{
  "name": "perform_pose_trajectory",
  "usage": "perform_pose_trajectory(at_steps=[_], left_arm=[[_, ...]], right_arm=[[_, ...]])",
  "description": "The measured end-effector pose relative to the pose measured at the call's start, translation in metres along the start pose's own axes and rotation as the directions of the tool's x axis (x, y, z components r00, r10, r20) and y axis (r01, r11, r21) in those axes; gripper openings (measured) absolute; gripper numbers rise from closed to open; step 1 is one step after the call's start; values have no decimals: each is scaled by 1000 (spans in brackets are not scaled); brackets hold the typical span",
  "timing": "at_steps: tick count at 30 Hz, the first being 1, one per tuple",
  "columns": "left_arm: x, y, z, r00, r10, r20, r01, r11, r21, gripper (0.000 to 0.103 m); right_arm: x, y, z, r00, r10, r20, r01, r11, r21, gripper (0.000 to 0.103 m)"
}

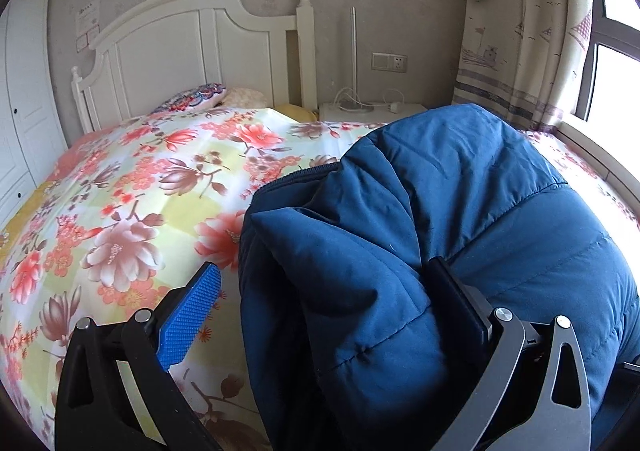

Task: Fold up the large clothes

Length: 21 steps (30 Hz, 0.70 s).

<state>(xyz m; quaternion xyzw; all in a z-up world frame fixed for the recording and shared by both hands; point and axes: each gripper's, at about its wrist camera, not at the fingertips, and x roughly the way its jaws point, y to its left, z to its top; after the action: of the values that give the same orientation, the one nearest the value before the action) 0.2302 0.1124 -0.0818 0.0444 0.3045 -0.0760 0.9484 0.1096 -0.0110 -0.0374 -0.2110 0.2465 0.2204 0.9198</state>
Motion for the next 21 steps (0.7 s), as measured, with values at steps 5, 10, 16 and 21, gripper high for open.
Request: perform_pose_trajectory(at_steps=[5, 10, 16, 21], left_arm=[[0, -9, 9, 997, 43, -60, -39, 997, 64, 99], [1, -11, 13, 993, 61, -100, -53, 996, 78, 99], [4, -1, 6, 996, 3, -94, -1, 1000, 18, 99], [2, 6, 0, 998, 5, -64, -7, 1000, -20, 99]], right_arm=[[4, -25, 17, 988, 145, -44, -143, 989, 42, 58], [-5, -105, 44, 991, 130, 5, -130, 982, 138, 57], [79, -198, 88, 989, 138, -54, -114, 943, 312, 49], [195, -198, 92, 945, 199, -258, -120, 949, 292, 63]])
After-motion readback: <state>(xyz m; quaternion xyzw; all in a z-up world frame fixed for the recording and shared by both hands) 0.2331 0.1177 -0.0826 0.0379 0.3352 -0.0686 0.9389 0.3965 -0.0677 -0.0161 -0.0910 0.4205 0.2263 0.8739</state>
